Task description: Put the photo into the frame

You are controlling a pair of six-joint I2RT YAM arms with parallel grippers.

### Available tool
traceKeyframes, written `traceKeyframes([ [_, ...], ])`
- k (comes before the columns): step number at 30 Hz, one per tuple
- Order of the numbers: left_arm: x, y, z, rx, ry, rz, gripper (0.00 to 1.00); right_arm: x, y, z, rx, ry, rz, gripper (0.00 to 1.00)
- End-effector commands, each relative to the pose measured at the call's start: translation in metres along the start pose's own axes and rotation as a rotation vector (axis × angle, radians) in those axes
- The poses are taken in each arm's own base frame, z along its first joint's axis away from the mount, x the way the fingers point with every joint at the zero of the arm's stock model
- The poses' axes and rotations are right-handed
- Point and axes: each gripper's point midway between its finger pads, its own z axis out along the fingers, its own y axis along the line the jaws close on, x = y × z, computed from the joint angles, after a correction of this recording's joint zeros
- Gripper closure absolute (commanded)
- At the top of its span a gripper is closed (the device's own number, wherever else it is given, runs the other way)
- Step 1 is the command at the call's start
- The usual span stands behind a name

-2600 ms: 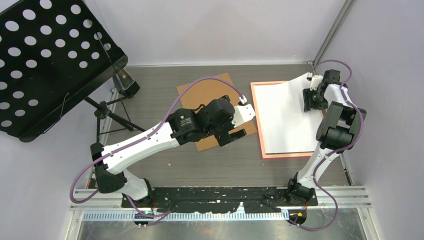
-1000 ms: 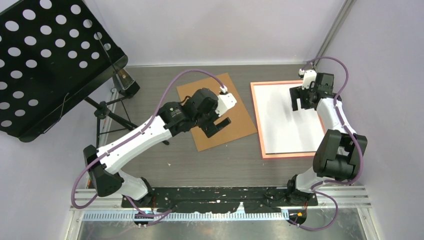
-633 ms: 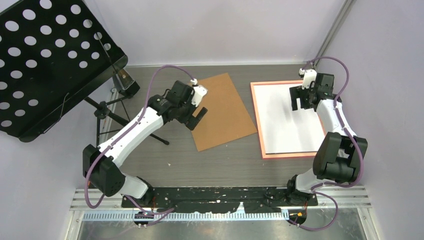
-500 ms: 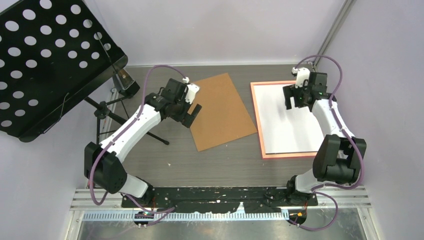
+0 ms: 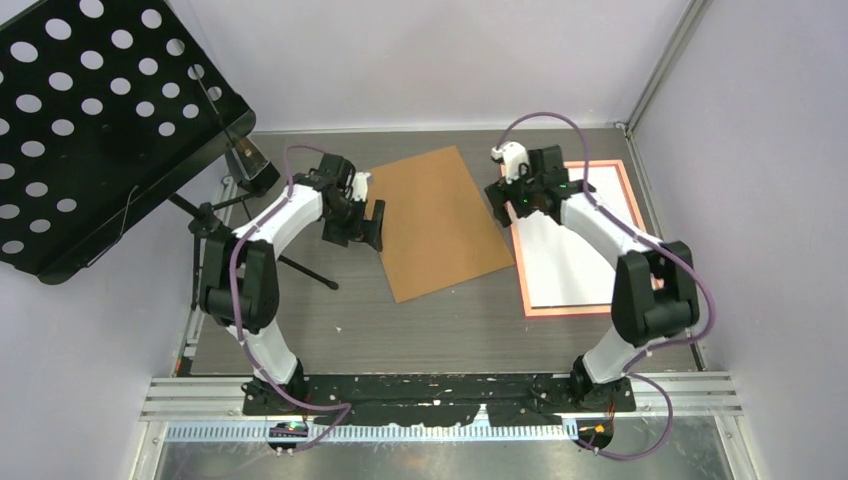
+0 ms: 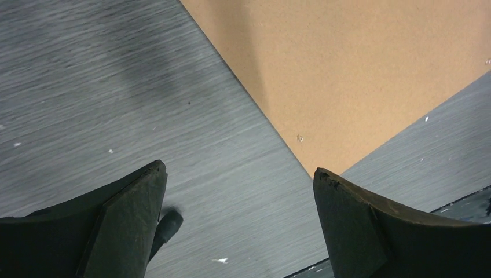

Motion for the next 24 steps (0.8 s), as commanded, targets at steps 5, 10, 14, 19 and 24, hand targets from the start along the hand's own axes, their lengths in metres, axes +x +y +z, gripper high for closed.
traceKeyframes([
  [5,-0.025,-0.005,0.018,0.115,-0.057,-0.188,0.05,-0.027,0.033,0.070,-0.131,0.015,0.093,0.10],
  [10,-0.024,-0.009,0.030,0.146,-0.047,-0.239,0.05,-0.036,0.031,0.094,-0.137,0.036,0.151,0.10],
  [14,-0.025,-0.009,0.039,0.168,-0.036,-0.291,0.05,-0.033,0.031,0.104,-0.143,0.071,0.175,0.11],
  [19,-0.022,-0.010,0.048,0.199,-0.006,-0.363,0.05,-0.030,0.034,0.109,-0.164,0.135,0.209,0.12],
  [24,-0.012,-0.012,0.057,0.214,0.010,-0.430,0.07,-0.019,0.039,0.114,-0.186,0.203,0.257,0.12],
])
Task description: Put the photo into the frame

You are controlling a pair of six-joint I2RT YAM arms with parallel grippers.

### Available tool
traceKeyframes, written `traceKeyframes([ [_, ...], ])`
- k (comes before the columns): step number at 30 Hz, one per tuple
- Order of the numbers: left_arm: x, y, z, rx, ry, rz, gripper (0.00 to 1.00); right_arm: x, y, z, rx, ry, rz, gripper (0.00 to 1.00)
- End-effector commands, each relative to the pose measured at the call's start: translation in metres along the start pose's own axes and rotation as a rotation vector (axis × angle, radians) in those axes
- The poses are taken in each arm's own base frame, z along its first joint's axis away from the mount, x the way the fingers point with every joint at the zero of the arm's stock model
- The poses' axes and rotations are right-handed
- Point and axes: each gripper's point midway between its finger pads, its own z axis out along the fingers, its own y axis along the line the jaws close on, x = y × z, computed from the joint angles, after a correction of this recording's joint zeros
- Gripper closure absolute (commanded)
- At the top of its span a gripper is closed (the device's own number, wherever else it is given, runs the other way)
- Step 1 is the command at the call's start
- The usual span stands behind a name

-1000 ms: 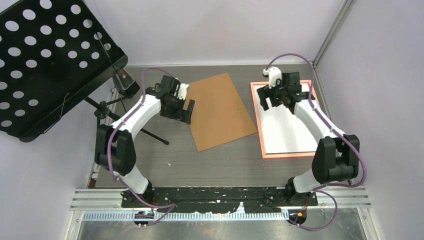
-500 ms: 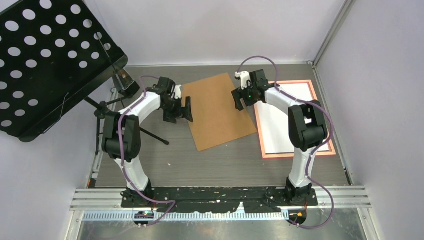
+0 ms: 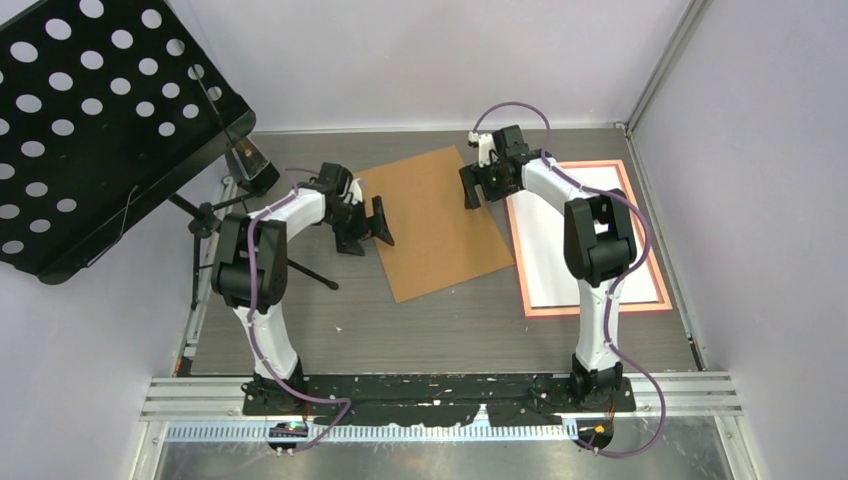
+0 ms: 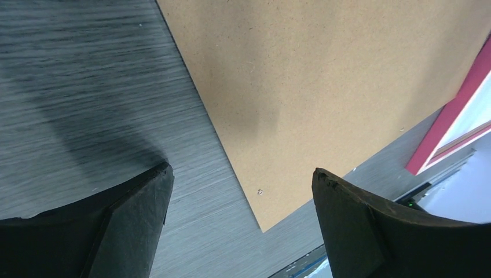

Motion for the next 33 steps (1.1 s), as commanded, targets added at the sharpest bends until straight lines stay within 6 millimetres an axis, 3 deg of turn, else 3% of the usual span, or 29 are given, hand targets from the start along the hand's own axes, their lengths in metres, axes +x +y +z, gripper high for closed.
traceKeyframes([
  [1,0.001,-0.006,0.005,0.056,-0.013,-0.073,0.08,-0.002,0.006,-0.002,-0.030,0.040,0.062,0.12],
  [13,0.009,-0.003,0.024,0.093,0.014,-0.149,0.11,0.023,0.009,0.017,-0.137,0.132,0.177,0.15],
  [18,0.010,-0.003,0.029,0.103,0.021,-0.160,0.12,0.028,0.027,0.019,-0.269,0.143,0.204,0.18],
  [28,0.010,-0.005,0.029,0.117,0.021,-0.160,0.12,0.002,0.059,-0.017,-0.429,0.062,0.188,0.24],
  [33,0.011,-0.006,0.027,0.121,0.016,-0.154,0.12,-0.009,0.065,-0.036,-0.441,0.024,0.183,0.25],
])
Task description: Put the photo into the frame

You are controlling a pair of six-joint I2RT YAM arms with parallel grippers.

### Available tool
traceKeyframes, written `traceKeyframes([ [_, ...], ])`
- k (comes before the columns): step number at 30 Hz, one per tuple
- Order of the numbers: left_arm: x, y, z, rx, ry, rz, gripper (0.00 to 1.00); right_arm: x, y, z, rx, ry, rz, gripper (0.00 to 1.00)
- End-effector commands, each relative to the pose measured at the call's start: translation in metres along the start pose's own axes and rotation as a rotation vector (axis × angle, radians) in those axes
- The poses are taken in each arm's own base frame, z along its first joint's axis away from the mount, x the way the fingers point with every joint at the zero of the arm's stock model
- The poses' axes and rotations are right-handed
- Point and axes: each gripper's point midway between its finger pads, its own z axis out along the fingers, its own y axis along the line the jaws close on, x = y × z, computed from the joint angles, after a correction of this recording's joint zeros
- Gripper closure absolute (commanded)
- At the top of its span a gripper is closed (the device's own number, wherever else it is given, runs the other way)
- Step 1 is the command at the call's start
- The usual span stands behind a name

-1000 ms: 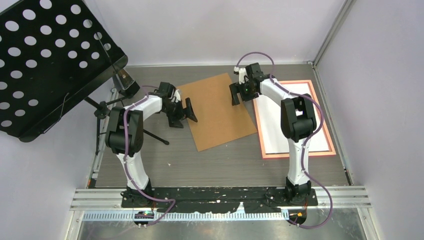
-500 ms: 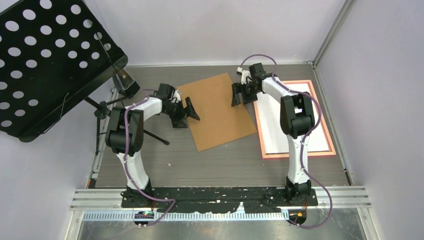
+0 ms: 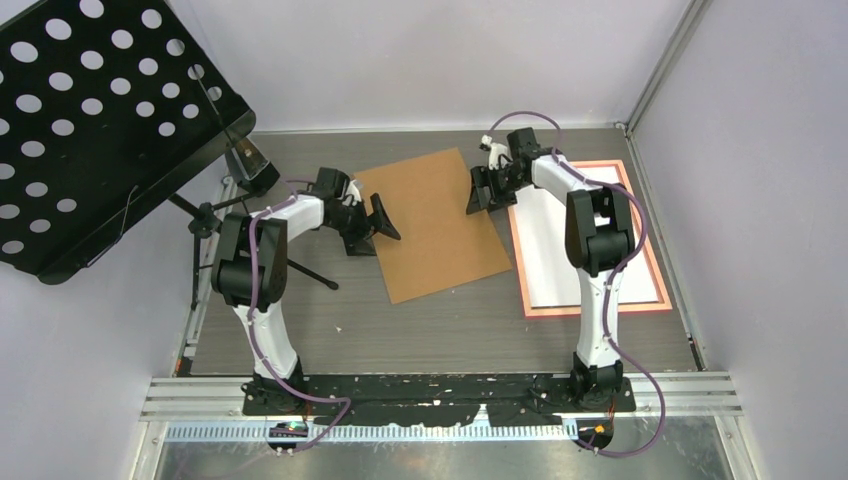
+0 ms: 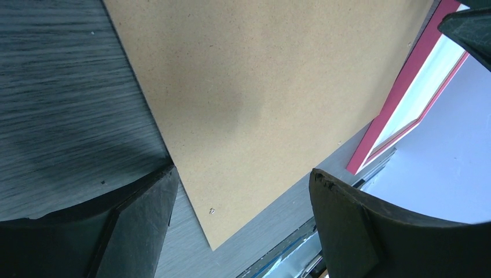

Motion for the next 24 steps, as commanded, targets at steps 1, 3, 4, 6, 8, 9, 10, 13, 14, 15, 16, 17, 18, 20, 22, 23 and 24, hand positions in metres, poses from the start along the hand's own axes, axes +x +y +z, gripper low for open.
traceKeyframes([
  [1,0.008,0.018,0.013,-0.036,0.014,0.011,0.12,-0.014,0.066,-0.033,-0.162,-0.048,-0.038,0.26],
  [3,0.007,0.013,0.011,-0.016,0.002,0.026,0.14,-0.009,0.064,-0.033,-0.149,-0.042,-0.034,0.26],
  [4,0.006,0.010,0.009,-0.003,-0.008,0.040,0.15,-0.005,0.062,-0.031,-0.144,-0.034,-0.027,0.26],
  [6,0.002,0.001,0.003,0.031,-0.041,0.077,0.16,0.002,0.058,-0.028,-0.126,-0.020,-0.020,0.27],
  [8,0.000,-0.009,-0.002,0.073,-0.060,0.116,0.17,0.010,0.053,-0.025,-0.105,-0.007,-0.012,0.27],
  [9,0.000,-0.013,-0.005,0.089,-0.067,0.131,0.17,0.012,0.049,-0.023,-0.089,-0.005,-0.011,0.27],
  [10,0.000,-0.018,-0.008,0.109,-0.075,0.149,0.17,0.019,0.045,-0.020,-0.074,0.010,-0.003,0.27],
  [13,-0.001,-0.028,-0.017,0.140,-0.095,0.196,0.18,0.028,0.040,-0.013,-0.052,0.031,0.003,0.28],
  [14,0.000,-0.029,-0.019,0.146,-0.098,0.205,0.18,0.032,0.038,-0.011,-0.046,0.038,0.007,0.28],
  [15,0.001,-0.032,-0.021,0.156,-0.098,0.215,0.18,0.033,0.037,-0.011,-0.042,0.040,0.008,0.28],
  [16,0.001,-0.035,-0.023,0.167,-0.100,0.223,0.19,0.036,0.035,-0.010,-0.036,0.046,0.012,0.28],
  [17,0.002,-0.037,-0.025,0.177,-0.102,0.230,0.19,0.037,0.034,-0.009,-0.033,0.046,0.011,0.28],
  [18,0.002,-0.039,-0.027,0.188,-0.101,0.237,0.19,0.039,0.033,-0.008,-0.026,0.050,0.014,0.29],
  [20,0.004,-0.044,-0.031,0.205,-0.102,0.254,0.20,0.042,0.031,-0.007,-0.019,0.055,0.017,0.29],
  [22,0.005,-0.050,-0.036,0.223,-0.106,0.269,0.21,0.044,0.030,-0.006,-0.013,0.060,0.020,0.29],
  [23,0.005,-0.052,-0.038,0.232,-0.107,0.278,0.21,0.045,0.029,-0.005,-0.011,0.062,0.019,0.29],
  [24,0.006,-0.055,-0.040,0.242,-0.108,0.286,0.22,0.047,0.028,-0.004,-0.002,0.065,0.021,0.29],
])
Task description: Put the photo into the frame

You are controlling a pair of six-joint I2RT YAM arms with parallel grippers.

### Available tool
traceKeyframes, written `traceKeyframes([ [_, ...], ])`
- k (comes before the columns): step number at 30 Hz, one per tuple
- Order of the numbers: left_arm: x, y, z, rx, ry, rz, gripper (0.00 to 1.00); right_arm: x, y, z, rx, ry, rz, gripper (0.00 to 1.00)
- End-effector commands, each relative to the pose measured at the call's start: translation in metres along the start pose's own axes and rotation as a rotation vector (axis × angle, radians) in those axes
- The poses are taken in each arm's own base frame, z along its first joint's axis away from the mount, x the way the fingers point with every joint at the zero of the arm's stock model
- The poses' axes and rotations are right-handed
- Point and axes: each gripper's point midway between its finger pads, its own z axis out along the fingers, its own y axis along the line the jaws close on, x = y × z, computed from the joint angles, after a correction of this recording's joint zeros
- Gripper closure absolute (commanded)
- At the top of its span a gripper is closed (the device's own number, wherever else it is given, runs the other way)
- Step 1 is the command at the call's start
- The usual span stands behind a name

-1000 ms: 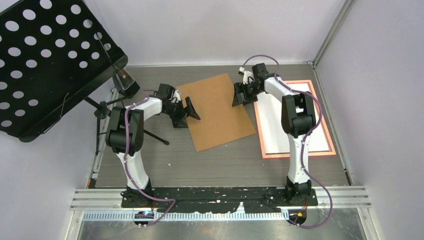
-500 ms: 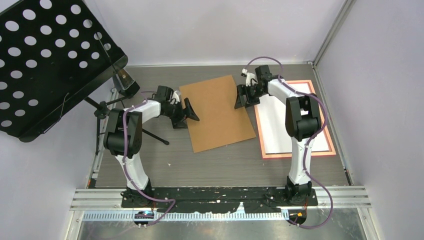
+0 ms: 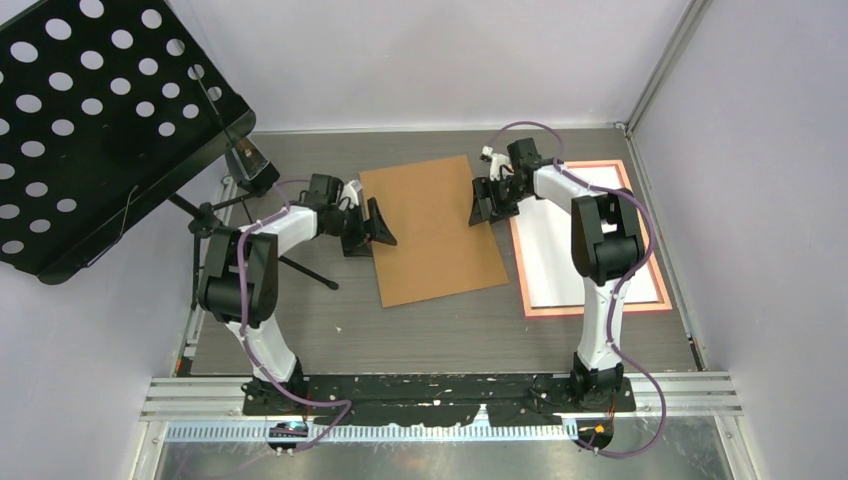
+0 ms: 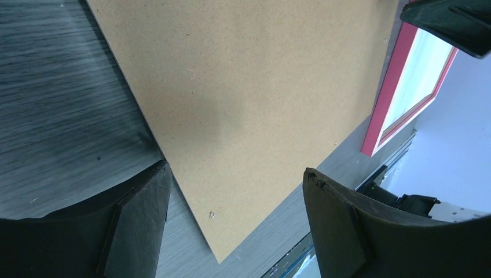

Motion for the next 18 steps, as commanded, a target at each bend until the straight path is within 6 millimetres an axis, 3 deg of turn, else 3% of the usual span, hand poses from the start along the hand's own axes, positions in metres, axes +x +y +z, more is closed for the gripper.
traceKeyframes([
  [1,-0.013,-0.054,-0.022,0.188,-0.059,0.151,0.23,0.015,0.020,0.005,-0.032,0.040,0.007,0.29],
  [18,-0.012,-0.101,-0.073,0.260,-0.136,0.295,0.28,0.034,0.027,0.012,-0.001,0.062,0.001,0.27],
])
